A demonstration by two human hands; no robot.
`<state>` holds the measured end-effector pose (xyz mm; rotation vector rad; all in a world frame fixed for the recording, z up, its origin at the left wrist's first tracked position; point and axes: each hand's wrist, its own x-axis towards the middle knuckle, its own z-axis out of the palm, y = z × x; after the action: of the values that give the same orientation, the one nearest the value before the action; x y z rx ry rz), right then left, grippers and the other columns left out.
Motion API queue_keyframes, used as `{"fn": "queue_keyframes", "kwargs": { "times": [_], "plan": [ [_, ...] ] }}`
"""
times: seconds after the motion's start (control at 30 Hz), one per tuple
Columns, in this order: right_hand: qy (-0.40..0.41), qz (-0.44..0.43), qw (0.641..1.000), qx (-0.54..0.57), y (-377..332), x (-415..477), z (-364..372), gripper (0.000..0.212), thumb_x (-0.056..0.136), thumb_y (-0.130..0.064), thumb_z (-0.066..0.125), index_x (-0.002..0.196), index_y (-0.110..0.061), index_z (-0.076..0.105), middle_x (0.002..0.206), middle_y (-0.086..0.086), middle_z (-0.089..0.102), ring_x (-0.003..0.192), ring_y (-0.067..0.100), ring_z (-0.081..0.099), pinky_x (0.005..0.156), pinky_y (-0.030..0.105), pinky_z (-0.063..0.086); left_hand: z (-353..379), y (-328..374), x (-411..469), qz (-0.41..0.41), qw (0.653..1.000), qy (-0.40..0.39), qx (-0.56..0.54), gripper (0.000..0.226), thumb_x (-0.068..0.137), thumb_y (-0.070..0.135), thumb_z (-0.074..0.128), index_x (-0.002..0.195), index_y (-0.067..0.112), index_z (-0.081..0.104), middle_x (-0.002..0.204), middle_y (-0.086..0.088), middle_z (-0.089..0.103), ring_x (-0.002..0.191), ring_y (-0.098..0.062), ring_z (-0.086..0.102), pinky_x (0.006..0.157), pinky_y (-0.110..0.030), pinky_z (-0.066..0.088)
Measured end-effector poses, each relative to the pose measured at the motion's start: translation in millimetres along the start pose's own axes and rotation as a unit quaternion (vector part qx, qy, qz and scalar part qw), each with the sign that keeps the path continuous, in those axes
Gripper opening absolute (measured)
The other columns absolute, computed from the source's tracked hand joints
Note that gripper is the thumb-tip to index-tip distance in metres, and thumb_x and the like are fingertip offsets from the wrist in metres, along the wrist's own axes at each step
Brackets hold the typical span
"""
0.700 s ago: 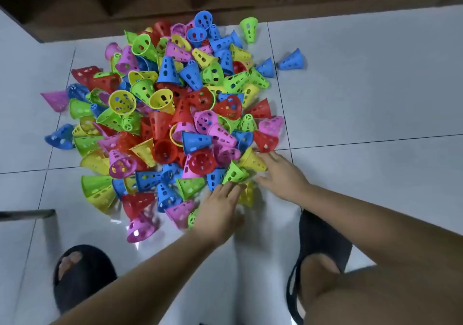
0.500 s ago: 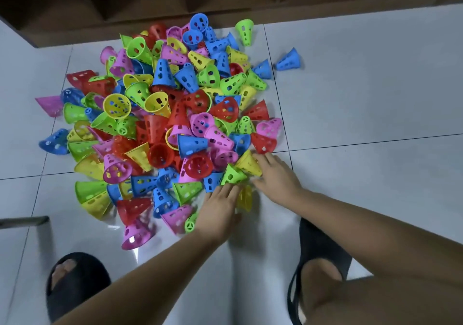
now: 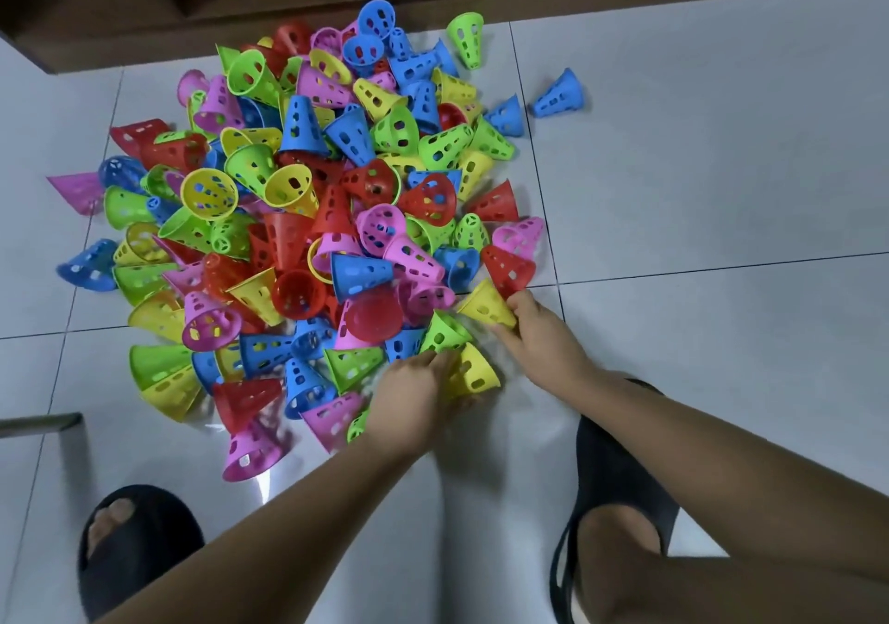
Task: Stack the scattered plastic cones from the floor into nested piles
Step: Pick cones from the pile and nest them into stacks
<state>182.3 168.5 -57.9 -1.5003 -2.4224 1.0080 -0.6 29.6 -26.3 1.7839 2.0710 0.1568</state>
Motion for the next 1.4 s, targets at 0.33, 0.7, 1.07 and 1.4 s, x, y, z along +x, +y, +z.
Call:
{"fn": "queue_keyframes", "kwargs": {
  "times": [0.33,0.7,1.07,1.4],
  "plan": [
    [0.041,-0.002,0.999,0.025,4.1,-37.6,-34.2,0.024,0.092,-0.032,0.075,0.103,-0.019,0.058,0.092,-0.008,0.056,0.076,0.015,0.056,0.070,0.040,0.051,-3.7,20.9,16.3,-0.048,0.998,-0.027,-0.017,0.054,0.087,0.049,0.076,0.133,0.024,0.061,0.125,-0.001,0.062,0.104,-0.031,0.069,0.073,-0.039,0.053],
    [0.028,-0.054,0.997,-0.049,-17.0,-14.0,-46.5,0.035,0.094,-0.053,0.068,0.108,-0.021,0.062,0.095,-0.008,0.058,0.086,0.020,0.062,0.072,0.037,0.052,-14.9,-3.9,6.1,-0.083,0.983,0.078,-0.141,0.030,0.083,0.040,0.068,0.107,0.028,0.054,0.102,0.008,0.059,0.076,-0.020,0.062,0.061,-0.038,0.055],
    [0.033,-0.010,0.980,-0.194,-26.8,45.2,-29.1,0.065,0.096,-0.067,0.059,0.126,-0.009,0.058,0.120,0.015,0.062,0.110,0.039,0.062,0.086,0.048,0.054,0.6,-9.6,19.8,-0.092,0.992,0.087,0.021,0.054,0.076,0.044,0.086,0.119,0.015,0.070,0.109,-0.003,0.067,0.091,-0.031,0.066,0.066,-0.041,0.055],
    [0.007,0.166,0.986,-0.022,-5.9,52.4,-27.1,0.059,0.084,-0.049,0.070,0.127,-0.010,0.060,0.113,0.014,0.062,0.105,0.037,0.064,0.085,0.040,0.055,4.3,-4.4,44.1,-0.057,0.995,0.049,0.064,0.054,0.084,0.051,0.082,0.120,0.016,0.064,0.092,-0.006,0.074,0.081,-0.033,0.072,0.066,-0.038,0.052]
  ]
}}
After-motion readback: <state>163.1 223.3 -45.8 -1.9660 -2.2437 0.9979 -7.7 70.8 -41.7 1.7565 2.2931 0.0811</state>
